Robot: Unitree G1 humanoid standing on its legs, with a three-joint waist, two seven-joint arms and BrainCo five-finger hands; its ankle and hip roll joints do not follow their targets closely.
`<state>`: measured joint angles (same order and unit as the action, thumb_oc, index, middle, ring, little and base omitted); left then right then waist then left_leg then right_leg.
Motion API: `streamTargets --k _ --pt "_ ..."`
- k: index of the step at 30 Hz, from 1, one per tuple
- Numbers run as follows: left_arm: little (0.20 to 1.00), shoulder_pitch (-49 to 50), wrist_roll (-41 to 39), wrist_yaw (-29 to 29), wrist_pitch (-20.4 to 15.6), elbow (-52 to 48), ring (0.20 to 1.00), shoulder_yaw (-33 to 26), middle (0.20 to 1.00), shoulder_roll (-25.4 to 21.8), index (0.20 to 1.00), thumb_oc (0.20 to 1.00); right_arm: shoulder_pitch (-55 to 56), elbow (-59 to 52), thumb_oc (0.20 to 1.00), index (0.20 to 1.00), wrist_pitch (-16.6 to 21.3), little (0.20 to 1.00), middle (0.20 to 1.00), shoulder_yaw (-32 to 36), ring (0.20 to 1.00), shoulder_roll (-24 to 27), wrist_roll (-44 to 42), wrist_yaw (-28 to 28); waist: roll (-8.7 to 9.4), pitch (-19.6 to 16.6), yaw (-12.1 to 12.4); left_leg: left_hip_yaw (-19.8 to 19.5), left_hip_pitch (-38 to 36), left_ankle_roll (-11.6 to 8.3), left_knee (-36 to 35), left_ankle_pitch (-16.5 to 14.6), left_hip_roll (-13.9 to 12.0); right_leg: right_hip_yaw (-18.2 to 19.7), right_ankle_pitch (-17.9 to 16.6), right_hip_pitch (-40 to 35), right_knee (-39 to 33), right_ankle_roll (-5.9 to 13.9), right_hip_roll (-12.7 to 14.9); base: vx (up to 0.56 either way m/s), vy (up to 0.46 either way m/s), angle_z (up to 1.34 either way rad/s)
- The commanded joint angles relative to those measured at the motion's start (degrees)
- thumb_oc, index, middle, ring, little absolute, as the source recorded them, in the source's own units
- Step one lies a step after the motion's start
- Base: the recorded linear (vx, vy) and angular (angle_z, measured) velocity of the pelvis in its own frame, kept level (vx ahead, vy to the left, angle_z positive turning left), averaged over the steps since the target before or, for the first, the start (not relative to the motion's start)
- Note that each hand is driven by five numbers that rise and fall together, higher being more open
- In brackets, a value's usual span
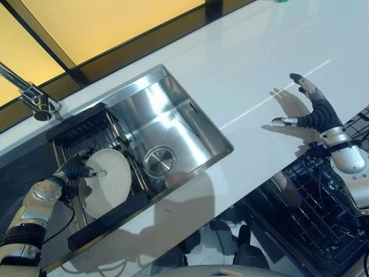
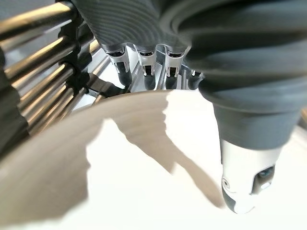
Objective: Pick up plates and place into dishwasher.
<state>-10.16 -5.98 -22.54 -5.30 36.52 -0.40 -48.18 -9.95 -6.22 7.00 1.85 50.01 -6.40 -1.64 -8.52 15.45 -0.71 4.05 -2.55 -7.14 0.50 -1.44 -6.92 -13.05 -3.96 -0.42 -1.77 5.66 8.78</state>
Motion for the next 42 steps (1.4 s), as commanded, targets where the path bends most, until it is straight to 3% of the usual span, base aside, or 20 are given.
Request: streamTargets --k 1,9,18,22,23,24,25,26,27,42 --pt "1.000 3.39 -7.16 -10.92 -0.08 -2.40 1.000 5.18 1.000 0.17 1.000 1.000 0.34 -4.19 1.000 1.000 2.66 1.000 1.000 0.40 1.000 0.67 -2.47 -0.65 3.57 -5.10 -0.68 -0.18 5.65 0.34 3.67 1.71 -0.49 4.57 8.50 0.90 9.81 2.88 5.37 0.04 -0.016 0.01" --pt "1.000 5.02 -9.17 -23.33 4.43 -10.81 1.000 6.32 1.000 -3.18 1.000 1.000 2.49 -4.61 1.000 1.000 2.87 1.000 1.000 0.64 1.000 2.31 -4.55 -1.15 3.12 -6.31 -0.15 -0.18 4.76 0.24 3.33 1.57 -0.52 3.89 8.68 -0.38 9.33 2.98 5.38 0.01 -0.008 0.00" --pt "1.000 4.74 -3.93 -32.21 8.87 -15.43 1.000 9.71 1.000 -7.83 1.000 1.000 3.18 -5.34 1.000 1.000 2.31 1.000 1.000 -0.04 1.000 4.28 -6.71 -2.71 3.09 -6.97 0.12 -0.64 4.33 0.29 3.18 1.42 -0.53 3.40 8.52 -1.12 8.74 3.17 5.22 0.00 -0.017 0.02" --pt "1.000 4.41 -5.10 -34.20 10.08 -16.58 1.000 10.29 1.000 -9.92 1.000 1.000 3.30 -5.79 1.000 1.000 1.82 1.000 1.000 -0.50 1.000 5.03 -7.58 -3.72 3.25 -7.21 0.06 -0.59 3.96 0.36 2.93 1.30 -0.60 3.41 8.43 -1.39 8.36 3.32 5.06 0.01 -0.034 0.01" --pt "0.947 4.38 -5.71 -34.22 10.23 -16.91 0.947 10.23 0.947 -10.13 0.947 0.947 3.58 -5.97 1.000 1.000 1.81 1.000 1.000 -0.48 1.000 5.09 -7.68 -3.85 3.28 -7.30 0.07 -0.58 3.85 0.40 2.85 1.28 -0.61 3.41 8.43 -1.47 8.28 3.34 5.02 0.00 0.000 0.00" --pt "0.805 4.41 -6.06 -34.22 10.24 -17.18 0.805 10.12 0.805 -10.21 0.805 0.805 3.86 -6.07 1.000 1.000 1.88 1.000 1.000 -0.42 1.000 5.09 -7.70 -3.93 3.31 -7.37 0.10 -0.58 3.77 0.41 2.82 1.24 -0.62 3.38 8.44 -1.53 8.26 3.36 5.01 0.00 0.000 0.00" --pt "0.507 4.23 -6.64 -34.50 10.76 -17.96 0.507 9.68 0.507 -10.52 0.507 0.507 4.35 -6.07 1.000 1.000 2.15 1.000 1.000 -0.13 1.000 5.01 -7.77 -3.90 3.37 -7.47 0.15 -0.60 3.70 0.43 2.80 1.20 -0.64 3.32 8.40 -1.61 8.20 3.37 4.97 0.00 0.000 0.00" --pt "0.388 4.16 -7.01 -34.74 10.76 -18.18 0.388 9.54 0.388 -10.71 0.388 0.388 4.57 -6.10 1.000 1.000 2.21 1.000 1.000 0.04 1.000 5.01 -7.87 -3.89 3.42 -7.54 0.19 -0.63 3.66 0.45 2.79 1.18 -0.63 3.29 8.38 -1.65 8.18 3.39 4.95 0.02 -0.034 0.02" --pt "0.200 4.22 -7.89 -35.17 10.57 -18.68 0.200 9.17 0.200 -10.94 0.200 0.200 4.91 -5.98 1.000 1.000 2.41 1.000 1.000 0.17 1.000 4.90 -7.83 -4.04 3.48 -7.63 0.31 -0.68 3.60 0.48 2.77 1.16 -0.61 3.20 8.38 -1.78 8.10 3.35 4.88 0.00 0.000 0.00" --pt "0.200 4.93 -9.15 -36.15 10.13 -20.20 0.200 6.42 0.200 -11.59 0.200 0.200 6.87 -6.14 1.000 1.000 3.00 1.000 1.000 0.68 1.000 3.99 -8.03 -4.75 4.19 -8.81 1.14 -0.77 2.99 0.60 1.86 1.19 -0.80 2.33 8.25 -2.64 7.25 3.44 4.56 0.00 -0.005 0.01"
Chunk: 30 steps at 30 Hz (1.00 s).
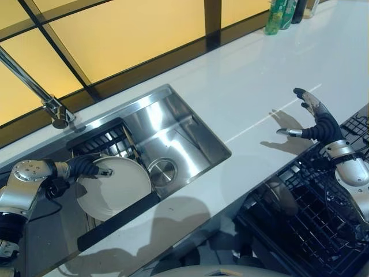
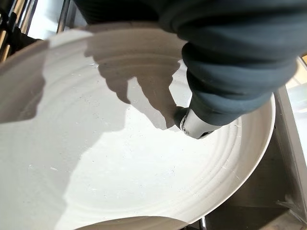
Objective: Pick up plates and place into dishwasher.
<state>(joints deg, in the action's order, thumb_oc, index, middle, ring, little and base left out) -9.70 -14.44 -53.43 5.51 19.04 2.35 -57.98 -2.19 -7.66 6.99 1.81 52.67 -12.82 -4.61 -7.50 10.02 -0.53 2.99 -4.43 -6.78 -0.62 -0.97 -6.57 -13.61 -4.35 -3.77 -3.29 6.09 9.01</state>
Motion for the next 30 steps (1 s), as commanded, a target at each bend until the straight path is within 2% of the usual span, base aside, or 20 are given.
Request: streamTargets --k 1,8,12,16,23,27,30 --pt "0.200 4.71 -0.71 -5.33 -0.71 -2.79 0.200 3.43 0.200 -1.84 0.200 0.200 -0.76 -4.73 1.000 1.000 3.03 1.000 1.000 0.76 1.000 1.27 -1.60 -1.80 3.18 -3.45 1.03 0.30 4.88 0.25 2.96 0.72 -1.15 2.81 8.65 0.71 8.77 3.01 4.31 0.00 0.000 0.00" --pt "0.200 5.41 0.09 -3.48 -1.63 -3.32 0.200 2.00 0.200 -1.96 0.200 0.200 -0.45 -4.79 1.000 1.000 3.17 1.000 1.000 0.79 1.000 1.36 -1.79 -2.34 3.38 -3.73 1.48 0.19 4.82 0.27 2.68 0.80 -1.13 2.50 8.64 0.53 8.58 2.96 4.21 0.00 0.000 0.00" --pt "0.200 5.48 2.08 6.57 -6.23 -3.35 0.200 -0.99 0.200 -2.39 0.200 0.200 -0.51 -4.85 1.000 1.000 3.32 1.000 1.000 1.32 1.000 0.58 -1.24 -3.59 3.76 -4.14 2.08 0.11 4.52 0.31 2.13 0.81 -1.04 2.12 8.71 0.14 8.21 2.92 4.09 -0.01 -0.003 0.00" --pt "0.200 6.38 3.46 11.94 -10.20 -6.27 0.200 -6.01 0.200 -3.36 0.200 0.200 -0.02 -5.69 1.000 1.000 3.10 1.000 1.000 3.43 1.000 -0.81 -0.29 -2.95 4.21 -4.75 2.79 0.06 4.36 0.30 1.42 0.97 -1.04 1.54 8.77 -0.15 7.84 2.83 3.89 -0.05 -0.019 0.00" --pt "0.200 6.78 8.54 26.50 -18.88 -12.06 0.200 -14.48 0.200 -3.23 0.200 0.200 -1.19 -5.46 1.000 1.000 3.90 1.000 1.000 4.88 1.000 -3.81 2.35 -2.68 5.01 -6.06 4.39 -0.01 4.26 0.34 0.69 1.09 -0.95 0.25 9.27 -0.64 7.73 2.29 3.54 -0.08 -0.020 0.01" --pt "0.200 6.70 12.08 32.32 -22.17 -14.47 0.200 -17.14 0.200 -0.98 0.200 0.200 -2.32 -5.18 1.000 1.000 4.32 1.000 1.000 4.96 1.000 -5.38 3.51 -2.24 5.47 -6.77 5.15 -0.25 4.12 0.26 0.32 1.04 -0.88 -0.41 9.51 -0.96 7.64 1.99 3.35 -0.08 -0.021 0.05" --pt "0.200 6.97 14.11 34.16 -25.02 -15.74 0.200 -18.31 0.200 0.16 0.200 0.200 -3.19 -5.00 1.000 1.000 4.42 1.000 1.000 4.97 1.000 -6.18 4.36 -1.91 5.65 -7.27 5.72 -0.40 4.02 0.08 -0.22 1.29 -0.94 -0.88 9.66 -1.31 7.50 1.83 3.20 -0.08 -0.011 0.02"
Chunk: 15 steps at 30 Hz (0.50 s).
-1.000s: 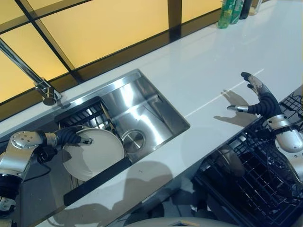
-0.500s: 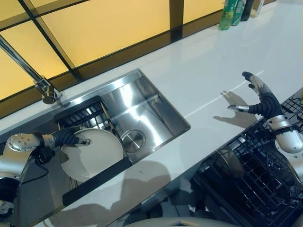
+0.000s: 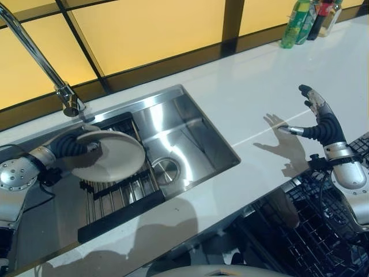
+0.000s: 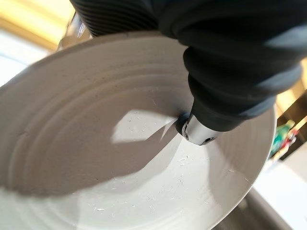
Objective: Pick up plates and place into dishwasher.
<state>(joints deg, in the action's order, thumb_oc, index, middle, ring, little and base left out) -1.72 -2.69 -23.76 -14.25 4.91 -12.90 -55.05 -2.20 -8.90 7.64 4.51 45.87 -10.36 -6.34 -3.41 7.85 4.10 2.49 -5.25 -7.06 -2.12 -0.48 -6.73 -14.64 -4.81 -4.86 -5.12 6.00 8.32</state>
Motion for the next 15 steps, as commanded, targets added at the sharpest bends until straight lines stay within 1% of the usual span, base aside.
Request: streamTargets --k 1,4,6,7,9,10,11,13,15 --pt "0.200 -0.93 2.52 4.95 -5.73 -2.00 0.200 -3.30 0.200 -2.68 0.200 0.200 -3.44 -3.87 1.000 1.000 3.68 1.000 1.000 2.26 1.000 0.65 1.91 -0.14 1.56 -5.22 1.22 0.06 4.84 0.31 1.17 0.87 -0.81 0.04 10.11 -0.24 9.30 1.93 3.89 -0.09 -0.006 0.02" --pt "0.200 -1.45 1.89 9.14 -7.69 -3.23 0.200 -4.47 0.200 -3.21 0.200 0.200 -4.98 -3.91 1.000 1.000 4.17 1.000 1.000 1.40 1.000 0.62 1.88 -0.46 1.64 -5.64 1.86 -0.11 4.70 0.10 0.71 1.04 -0.85 -0.50 10.04 -0.54 9.00 1.92 3.92 -0.09 -0.010 0.00" --pt "0.200 -1.77 1.86 14.10 -9.45 -4.14 0.200 -5.54 0.200 -3.09 0.200 0.200 -5.98 -4.48 1.000 1.000 4.73 1.000 1.000 0.83 1.000 0.31 1.81 -0.57 1.79 -5.92 2.20 -0.20 4.54 0.05 0.34 1.16 -0.85 -0.79 10.06 -0.73 8.86 1.89 3.91 -0.09 -0.014 0.01" --pt "0.200 -1.96 2.29 16.53 -10.88 -4.64 0.200 -6.02 0.200 -2.69 0.200 0.200 -6.39 -4.75 1.000 1.000 5.35 1.000 1.000 0.63 1.000 -0.01 1.86 -0.44 1.87 -6.10 2.35 -0.22 4.49 0.03 0.11 1.26 -0.85 -0.97 10.13 -0.81 8.87 1.86 3.86 -0.08 -0.018 0.02" --pt "0.200 -2.16 6.11 23.64 -13.43 -5.84 0.200 -6.72 0.200 -1.39 0.200 0.200 -7.57 -5.50 1.000 1.000 5.68 1.000 1.000 -0.08 1.000 -1.03 2.49 -0.13 2.08 -6.48 2.70 -0.30 4.51 -0.05 -0.21 1.46 -0.88 -1.31 10.35 -0.90 9.08 1.78 3.75 -0.08 -0.022 0.04" --pt "0.200 -2.77 7.89 26.55 -15.32 -6.18 0.200 -6.33 0.200 -0.76 0.200 0.200 -8.52 -5.93 1.000 1.000 5.69 1.000 1.000 -0.68 1.000 -1.36 2.54 0.20 2.24 -6.69 2.85 -0.36 4.57 -0.03 -0.39 1.58 -0.87 -1.55 10.50 -0.92 9.28 1.75 3.70 -0.08 -0.032 0.07" --pt "0.200 -3.55 10.05 29.44 -16.37 -7.52 0.200 -5.87 0.200 0.21 0.200 0.200 -9.62 -6.16 1.000 1.000 5.78 1.000 1.000 -1.37 1.000 -1.96 2.47 0.78 2.45 -6.87 3.10 -0.51 4.66 -0.08 -0.51 1.67 -0.87 -1.79 10.69 -0.95 9.48 1.62 3.66 -0.07 -0.031 0.09" --pt "0.200 -4.61 12.52 32.35 -17.89 -9.00 0.200 -4.85 0.200 1.30 0.200 0.200 -11.21 -6.52 1.000 1.000 5.57 1.000 1.000 -2.42 1.000 -2.41 2.41 1.27 2.66 -7.06 3.40 -0.86 4.80 -0.06 -0.65 1.80 -0.80 -2.15 10.93 -0.96 9.81 1.48 3.61 -0.07 -0.036 0.08" --pt "0.200 -6.40 15.41 35.81 -20.20 -11.01 0.200 -2.83 0.200 2.63 0.200 0.200 -13.38 -6.85 1.000 1.000 5.44 1.000 1.000 -4.28 1.000 -3.48 2.17 2.02 2.93 -7.29 3.73 -1.29 4.80 -0.08 -0.91 1.84 -0.77 -2.54 11.24 -1.08 10.11 1.32 3.44 -0.06 -0.045 0.06"
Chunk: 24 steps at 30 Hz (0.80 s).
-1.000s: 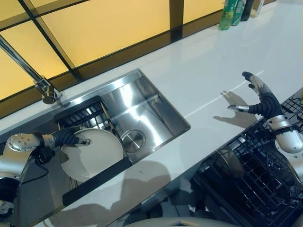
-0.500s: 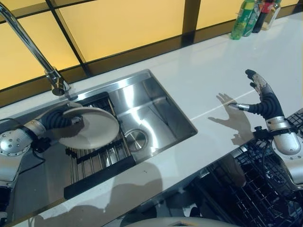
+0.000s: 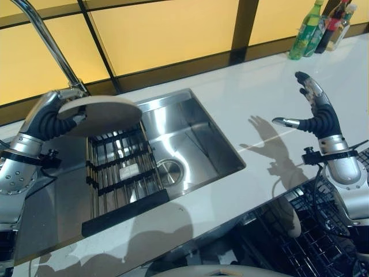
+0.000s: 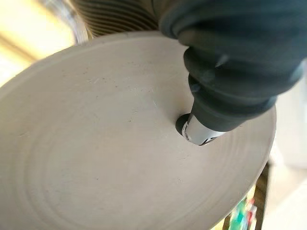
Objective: Pick up plates and place into dishwasher.
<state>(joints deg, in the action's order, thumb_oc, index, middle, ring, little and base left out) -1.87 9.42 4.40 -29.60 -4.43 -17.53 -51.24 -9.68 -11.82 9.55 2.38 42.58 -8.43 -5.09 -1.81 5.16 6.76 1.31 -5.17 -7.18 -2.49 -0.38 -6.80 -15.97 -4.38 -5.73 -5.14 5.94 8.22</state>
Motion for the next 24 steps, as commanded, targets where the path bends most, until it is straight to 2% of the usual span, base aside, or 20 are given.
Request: streamTargets --k 1,5,14,24 --pt "0.200 -6.65 3.73 8.15 -5.63 -1.89 0.200 2.28 0.200 -0.93 0.200 0.200 -6.35 -3.95 1.000 1.000 3.64 1.000 1.000 -2.50 1.000 -0.34 -0.15 1.17 1.36 -4.60 1.11 -0.22 4.68 0.04 -0.63 1.76 -0.68 -1.28 10.89 -0.23 10.22 1.36 3.52 -0.06 -0.044 0.06" --pt "0.200 -10.72 7.28 11.95 -8.10 -5.00 0.200 8.14 0.200 1.17 0.200 0.200 -9.79 -5.36 1.000 1.000 3.85 1.000 1.000 -7.34 1.000 -2.49 -2.08 4.05 1.61 -4.98 1.17 -0.61 4.71 0.00 -0.76 1.74 -0.77 -1.45 11.28 -0.40 10.53 1.16 3.22 -0.05 -0.038 0.08" --pt "0.200 -18.87 5.54 10.77 -7.91 -5.94 0.200 21.83 0.200 6.04 0.200 0.200 -16.21 -7.39 1.000 1.000 4.32 1.000 1.000 -16.76 1.000 -6.24 -3.72 8.05 1.86 -5.21 0.40 -0.35 4.45 0.00 -0.52 1.52 -0.90 -0.83 11.16 -0.67 10.31 1.18 2.77 -0.02 -0.031 0.03" --pt "0.200 -23.17 2.38 10.09 -6.12 -7.26 0.200 29.30 0.200 9.53 0.200 0.200 -19.74 -8.42 1.000 1.000 2.91 1.000 1.000 -22.49 1.000 -6.98 2.74 6.17 1.74 -5.20 -0.44 0.30 4.04 0.37 -0.25 1.10 -0.63 -0.16 10.99 -0.81 10.33 1.43 3.11 0.00 0.000 0.00"
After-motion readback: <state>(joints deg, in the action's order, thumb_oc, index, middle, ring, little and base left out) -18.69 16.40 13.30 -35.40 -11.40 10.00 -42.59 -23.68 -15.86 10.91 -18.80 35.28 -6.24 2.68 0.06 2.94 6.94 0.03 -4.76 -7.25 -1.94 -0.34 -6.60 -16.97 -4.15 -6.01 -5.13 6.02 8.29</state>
